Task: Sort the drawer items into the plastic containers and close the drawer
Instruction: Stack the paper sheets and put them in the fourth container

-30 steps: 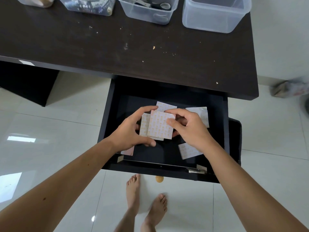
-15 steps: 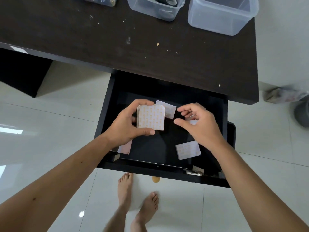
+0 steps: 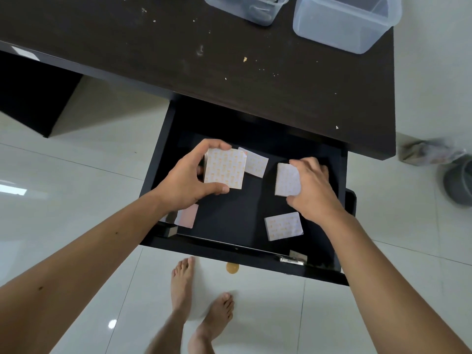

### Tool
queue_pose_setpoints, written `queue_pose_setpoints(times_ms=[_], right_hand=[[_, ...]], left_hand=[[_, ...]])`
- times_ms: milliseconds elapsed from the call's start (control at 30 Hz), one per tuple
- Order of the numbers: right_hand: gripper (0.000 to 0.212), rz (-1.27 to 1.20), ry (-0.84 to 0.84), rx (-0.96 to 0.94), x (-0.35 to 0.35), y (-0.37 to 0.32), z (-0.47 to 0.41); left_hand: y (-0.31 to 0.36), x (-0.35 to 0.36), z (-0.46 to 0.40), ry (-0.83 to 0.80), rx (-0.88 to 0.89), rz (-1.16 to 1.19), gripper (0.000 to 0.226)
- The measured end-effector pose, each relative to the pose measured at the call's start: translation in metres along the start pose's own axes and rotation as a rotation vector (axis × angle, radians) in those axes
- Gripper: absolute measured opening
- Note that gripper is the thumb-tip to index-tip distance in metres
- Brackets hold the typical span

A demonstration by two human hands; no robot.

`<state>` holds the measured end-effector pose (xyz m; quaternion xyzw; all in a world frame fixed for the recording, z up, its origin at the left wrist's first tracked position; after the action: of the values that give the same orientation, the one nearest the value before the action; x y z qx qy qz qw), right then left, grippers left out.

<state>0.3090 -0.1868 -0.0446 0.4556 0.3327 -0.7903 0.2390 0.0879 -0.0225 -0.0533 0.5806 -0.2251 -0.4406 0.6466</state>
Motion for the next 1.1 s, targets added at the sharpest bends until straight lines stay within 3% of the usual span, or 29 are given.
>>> queue_pose_setpoints(times_ms=[200, 500, 700, 933, 1100], right_hand=[[0.082, -0.102, 0.015, -0.074, 0.001, -0.009, 0.011], [0.078, -0.487, 0.032, -0.273, -0.031, -0.044, 0.035], [0.08, -0.47, -0.012, -0.403, -0.024, -0.086, 0.03], [0.089, -0.434, 0.017, -0.421, -0.015, -0.095, 0.024], [0.085, -0.429, -0.07, -0.474, -0.008, -0.093, 0.022]], left_hand=[[-0.001, 0.001, -0.001, -0.004, -0.012, -0.047, 0.081], [0.001, 0.004, -0.002, -0.044, -0.012, 0.006, 0.086], [0.011, 0.01, 0.002, -0.128, 0.031, 0.122, 0.099], [0.021, 0.006, 0.002, -0.106, 0.103, 0.152, 0.1], [0.02, 0.009, 0.002, -0.138, 0.127, 0.101, 0.097]])
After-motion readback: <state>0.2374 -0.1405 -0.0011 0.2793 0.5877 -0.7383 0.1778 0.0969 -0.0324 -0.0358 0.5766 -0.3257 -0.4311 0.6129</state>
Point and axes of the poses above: each hand's wrist, its own z-axis away from the middle knuckle, its own x-axis out of the palm, y = z × x, the point moved 7 cm from there along -z, towards the middle knuckle, and after that the axes turned 1 degree about x, right-handed, at the moved point
